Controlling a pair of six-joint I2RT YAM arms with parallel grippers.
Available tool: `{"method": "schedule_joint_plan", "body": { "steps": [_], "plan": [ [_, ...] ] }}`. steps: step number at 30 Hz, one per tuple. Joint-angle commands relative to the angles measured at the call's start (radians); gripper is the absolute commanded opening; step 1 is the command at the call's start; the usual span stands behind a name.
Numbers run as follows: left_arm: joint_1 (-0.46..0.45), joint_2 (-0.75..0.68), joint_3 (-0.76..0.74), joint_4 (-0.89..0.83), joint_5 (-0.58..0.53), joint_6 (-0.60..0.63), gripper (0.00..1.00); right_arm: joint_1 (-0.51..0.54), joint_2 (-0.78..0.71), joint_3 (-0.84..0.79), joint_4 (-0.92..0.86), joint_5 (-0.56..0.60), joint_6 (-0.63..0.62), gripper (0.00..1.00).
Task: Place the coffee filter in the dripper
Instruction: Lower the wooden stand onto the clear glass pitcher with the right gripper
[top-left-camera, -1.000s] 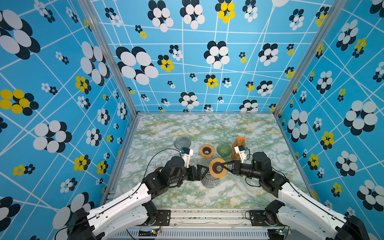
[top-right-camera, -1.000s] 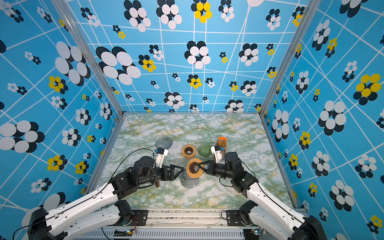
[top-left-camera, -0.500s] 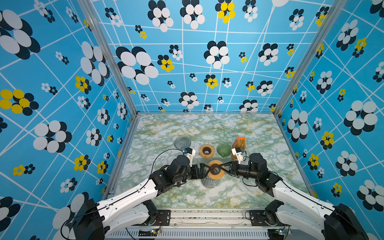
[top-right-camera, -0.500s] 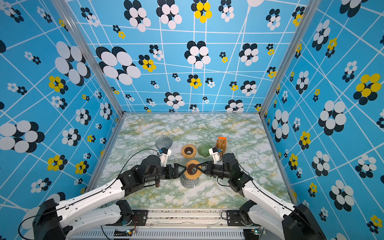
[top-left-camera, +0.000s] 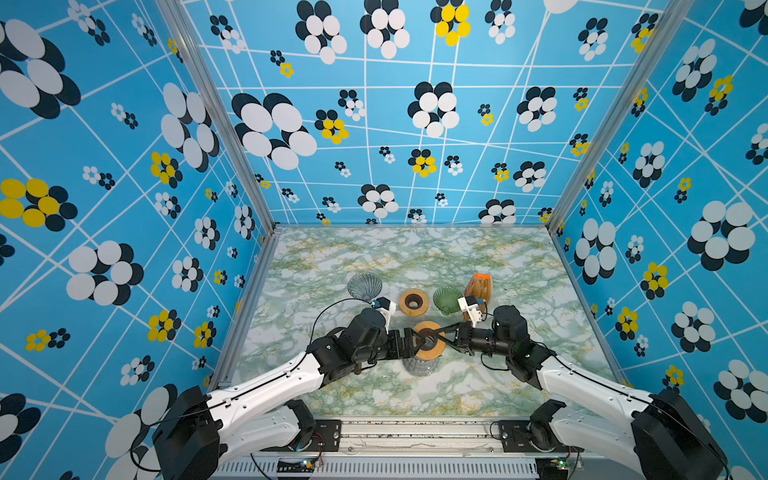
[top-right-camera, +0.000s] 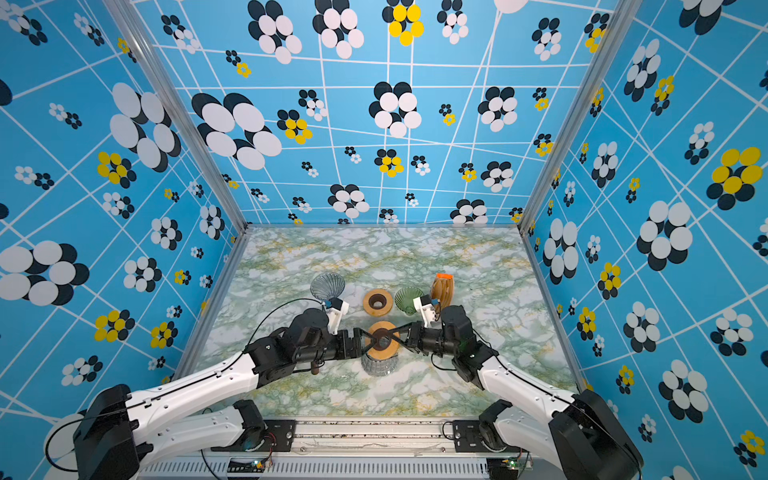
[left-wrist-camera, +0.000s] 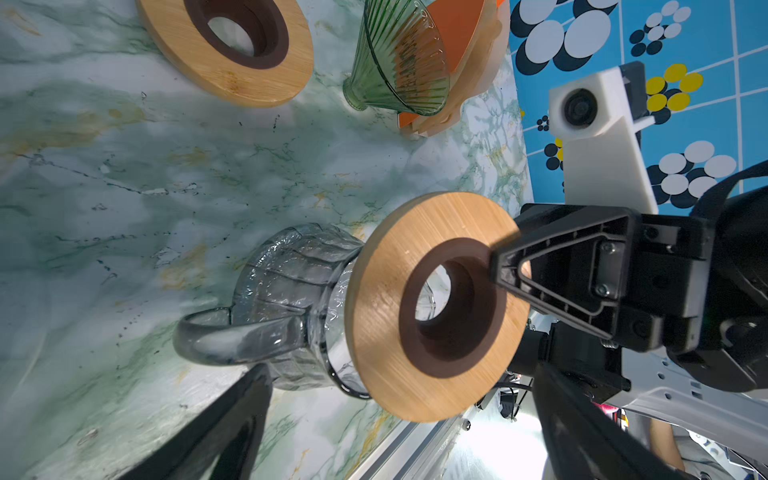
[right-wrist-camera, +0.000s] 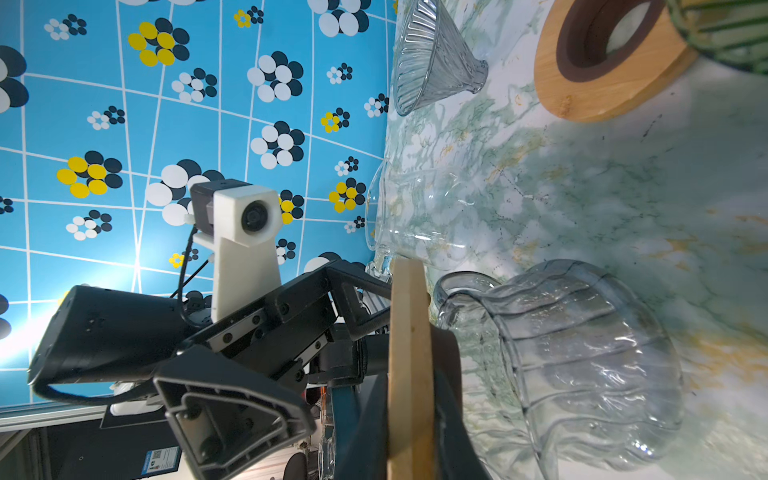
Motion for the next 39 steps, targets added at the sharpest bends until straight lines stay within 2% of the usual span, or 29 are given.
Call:
{"method": "schedule_joint_plan", "body": {
  "steps": [1,22,39],
  "plan": [
    [0.007,-0.003,0.028,0.003,0.025,-0.005,0.99,0.012,0.012,-0.013,0.064,-0.027,0.003,0.16],
    [0.012,0.012,0.002,0.034,0.039,-0.023,0.99,0.034,0.084,-0.02,0.085,-0.021,-0.002,0.16],
    [0.012,0.03,-0.001,0.029,0.049,-0.022,0.99,0.033,0.08,-0.017,0.031,0.031,-0.011,0.22]
  ]
}}
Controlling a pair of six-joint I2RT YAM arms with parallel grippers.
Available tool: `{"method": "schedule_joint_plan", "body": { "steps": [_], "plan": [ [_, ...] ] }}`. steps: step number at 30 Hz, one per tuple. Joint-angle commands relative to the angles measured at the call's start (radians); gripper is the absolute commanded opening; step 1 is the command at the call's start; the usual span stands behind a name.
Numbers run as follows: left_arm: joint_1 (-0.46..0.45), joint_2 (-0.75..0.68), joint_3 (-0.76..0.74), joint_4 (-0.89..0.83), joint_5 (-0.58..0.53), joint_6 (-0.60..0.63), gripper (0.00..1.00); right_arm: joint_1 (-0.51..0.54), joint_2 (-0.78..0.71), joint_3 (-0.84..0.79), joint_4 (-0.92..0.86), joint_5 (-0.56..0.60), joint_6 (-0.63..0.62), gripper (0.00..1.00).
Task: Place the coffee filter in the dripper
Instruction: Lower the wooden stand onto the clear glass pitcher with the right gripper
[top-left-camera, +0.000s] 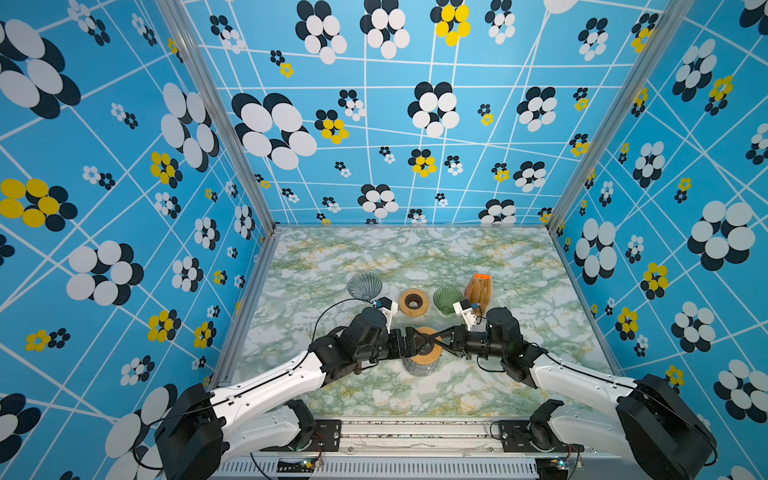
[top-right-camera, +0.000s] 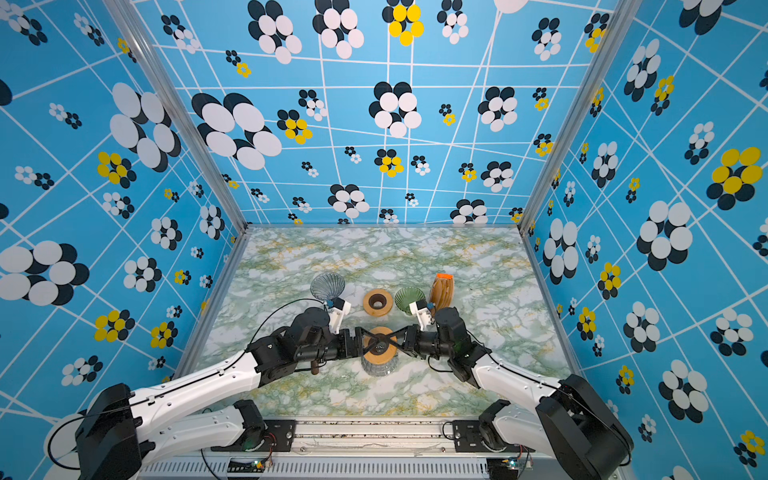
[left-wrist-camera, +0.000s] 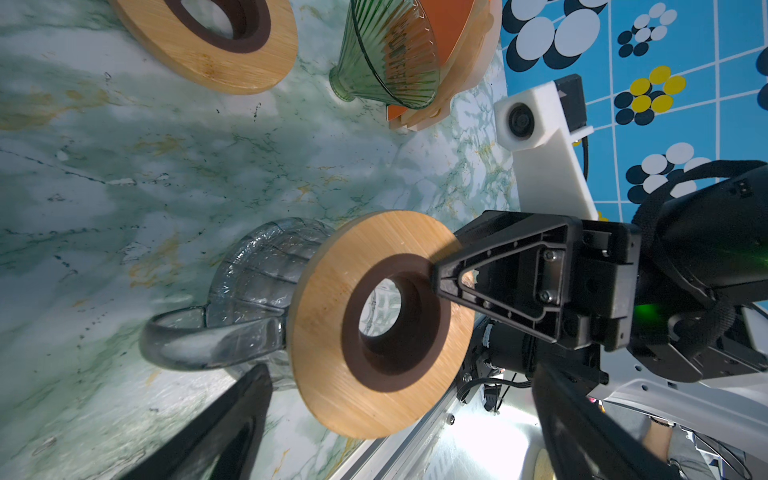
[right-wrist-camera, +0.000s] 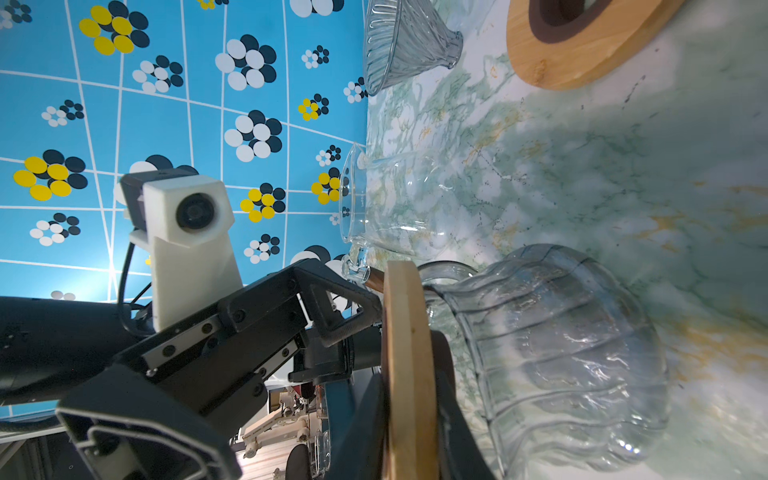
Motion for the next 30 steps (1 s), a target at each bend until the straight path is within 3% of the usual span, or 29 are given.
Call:
{"method": "schedule_joint_plan", "body": {
  "steps": [1,30],
  "plan": [
    [0.009,0.009,-0.001,-0.001,0.015,0.011,0.99,0.008,-0.002,-0.003,-0.014,0.026,-0.015,0.23],
    [0.008,0.011,-0.006,0.008,0.015,0.011,0.99,-0.014,-0.067,0.022,-0.181,0.067,-0.084,0.32]
  ]
}}
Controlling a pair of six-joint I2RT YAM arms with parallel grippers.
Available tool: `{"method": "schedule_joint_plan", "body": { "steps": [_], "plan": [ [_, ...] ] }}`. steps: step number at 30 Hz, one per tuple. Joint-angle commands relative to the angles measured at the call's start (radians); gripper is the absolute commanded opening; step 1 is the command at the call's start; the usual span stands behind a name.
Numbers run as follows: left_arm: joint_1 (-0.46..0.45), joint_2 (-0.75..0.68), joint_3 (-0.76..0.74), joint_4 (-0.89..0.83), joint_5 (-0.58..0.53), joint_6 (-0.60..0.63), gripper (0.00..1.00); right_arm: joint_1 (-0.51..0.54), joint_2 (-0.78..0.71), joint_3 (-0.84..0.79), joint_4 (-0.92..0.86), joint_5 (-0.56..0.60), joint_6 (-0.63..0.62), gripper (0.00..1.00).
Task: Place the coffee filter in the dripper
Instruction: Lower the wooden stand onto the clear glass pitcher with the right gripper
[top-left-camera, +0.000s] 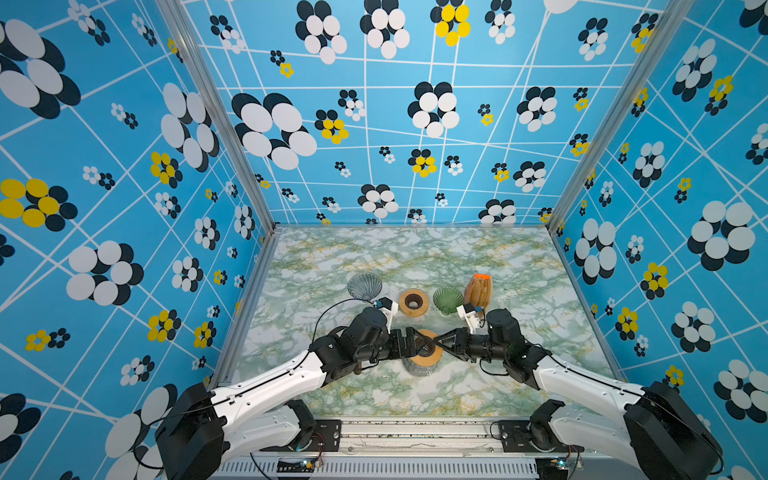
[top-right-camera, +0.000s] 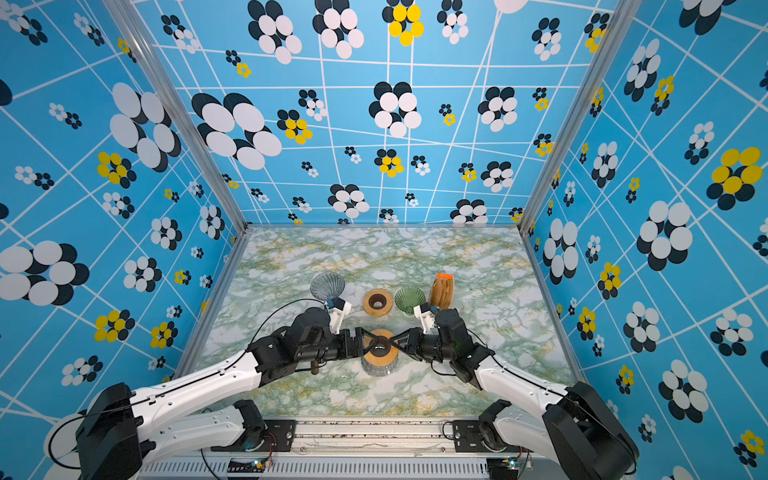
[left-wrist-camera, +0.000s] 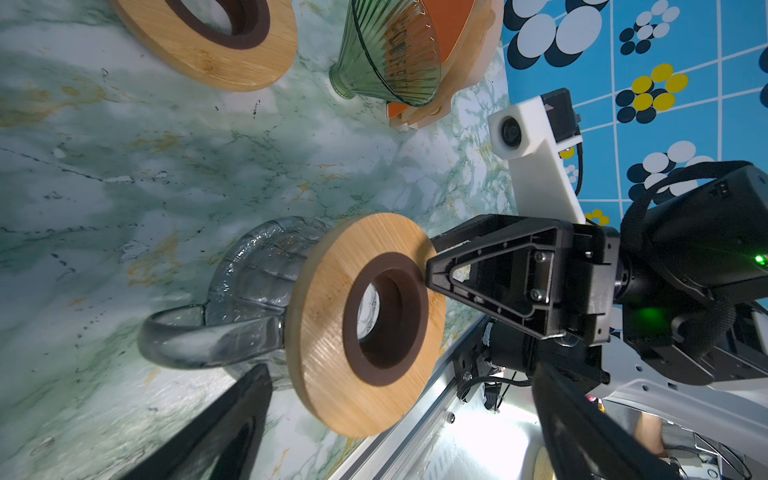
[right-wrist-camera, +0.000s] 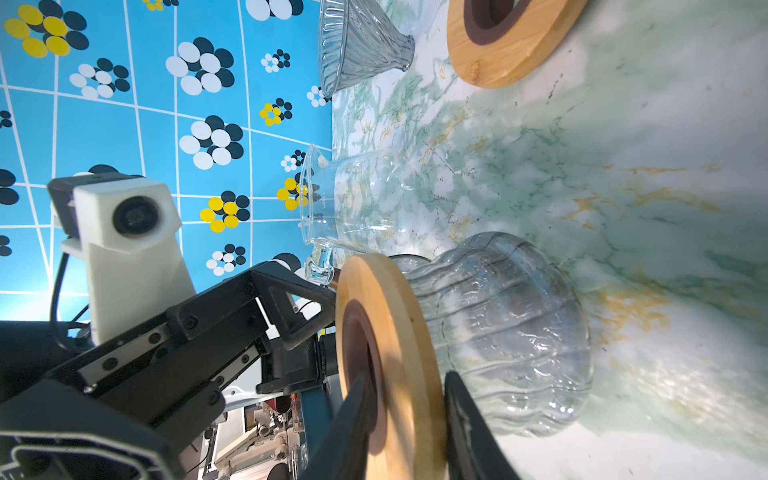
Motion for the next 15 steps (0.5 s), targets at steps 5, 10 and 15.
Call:
{"method": "schedule_joint_plan", "body": {
  "steps": [5,10,15],
  "plan": [
    [0.009,0.009,-0.006,0.006,0.011,0.012,0.99,-0.01,-0.028,0.027,-0.054,0.021,-0.039,0.33],
    [0.008,0.005,-0.006,0.003,0.009,0.015,0.99,-0.014,-0.039,0.034,-0.082,0.022,-0.054,0.34],
    [0.009,-0.019,0.011,-0.039,-0.004,0.055,0.99,-0.016,-0.074,0.061,-0.172,0.059,-0.102,0.38]
  ]
}}
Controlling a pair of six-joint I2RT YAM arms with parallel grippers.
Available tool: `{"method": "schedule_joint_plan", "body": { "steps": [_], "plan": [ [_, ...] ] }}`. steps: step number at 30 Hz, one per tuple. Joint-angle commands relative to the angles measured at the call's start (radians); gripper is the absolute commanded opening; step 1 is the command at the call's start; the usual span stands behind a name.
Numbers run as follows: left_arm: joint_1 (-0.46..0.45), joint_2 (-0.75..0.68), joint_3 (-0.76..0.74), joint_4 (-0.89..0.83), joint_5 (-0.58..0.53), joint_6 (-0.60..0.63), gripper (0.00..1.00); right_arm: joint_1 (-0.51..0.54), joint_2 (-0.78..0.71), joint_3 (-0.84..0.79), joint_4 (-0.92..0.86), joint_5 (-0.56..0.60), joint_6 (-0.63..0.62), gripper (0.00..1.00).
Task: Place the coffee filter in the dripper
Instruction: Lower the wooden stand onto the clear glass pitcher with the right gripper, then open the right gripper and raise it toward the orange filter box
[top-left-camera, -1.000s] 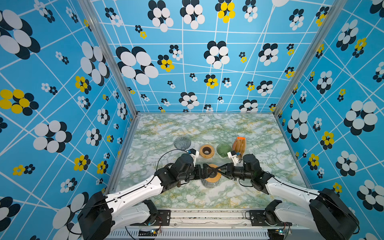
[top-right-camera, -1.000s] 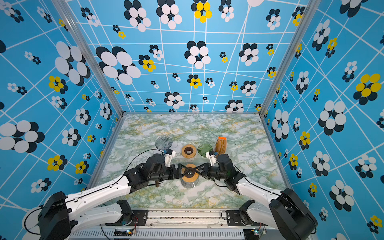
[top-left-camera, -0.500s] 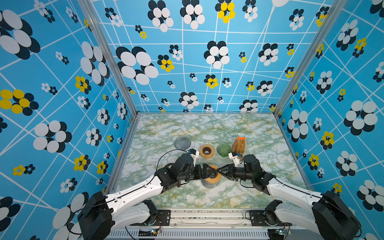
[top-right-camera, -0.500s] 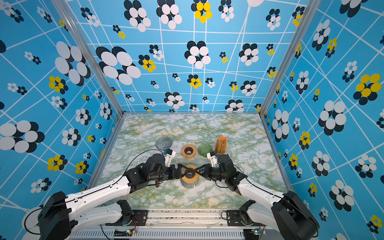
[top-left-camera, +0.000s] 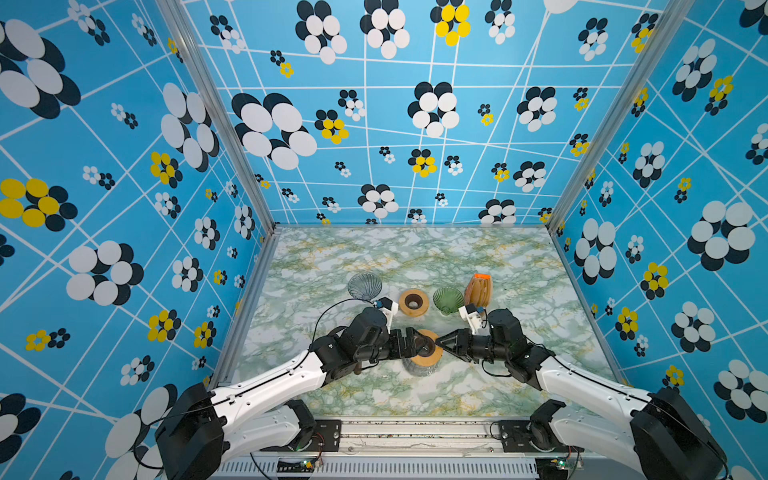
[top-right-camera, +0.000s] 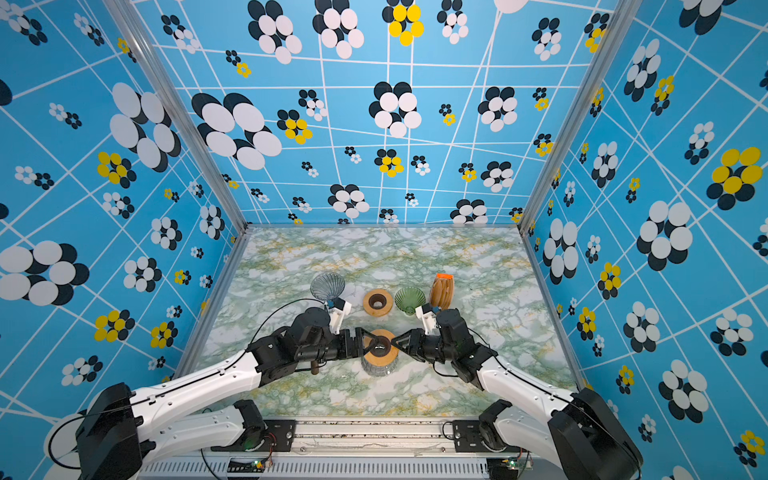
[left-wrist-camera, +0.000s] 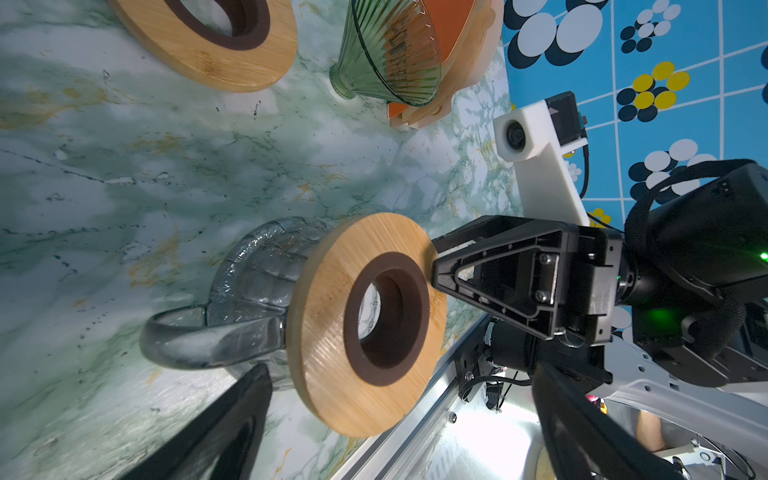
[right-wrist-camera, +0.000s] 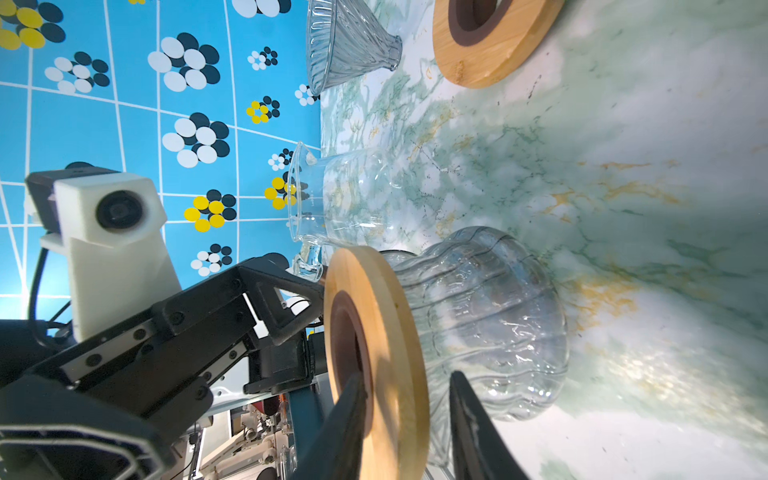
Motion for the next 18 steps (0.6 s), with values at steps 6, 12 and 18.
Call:
{"method": "schedule_joint_plan", "body": {
  "steps": [6,12,18],
  "plan": [
    [0.016,-0.057,0.023,-0.057,-0.003,0.09,0.99,-0.008,-0.106,0.104,-0.248,0.12,-0.151,0.46],
    [0.056,-0.086,0.086,-0.13,0.029,0.177,0.99,-0.026,-0.178,0.22,-0.503,0.287,-0.261,0.48],
    [0.104,-0.086,0.131,-0.148,0.121,0.284,0.99,-0.052,-0.219,0.366,-0.751,0.537,-0.355,0.45]
  ]
}}
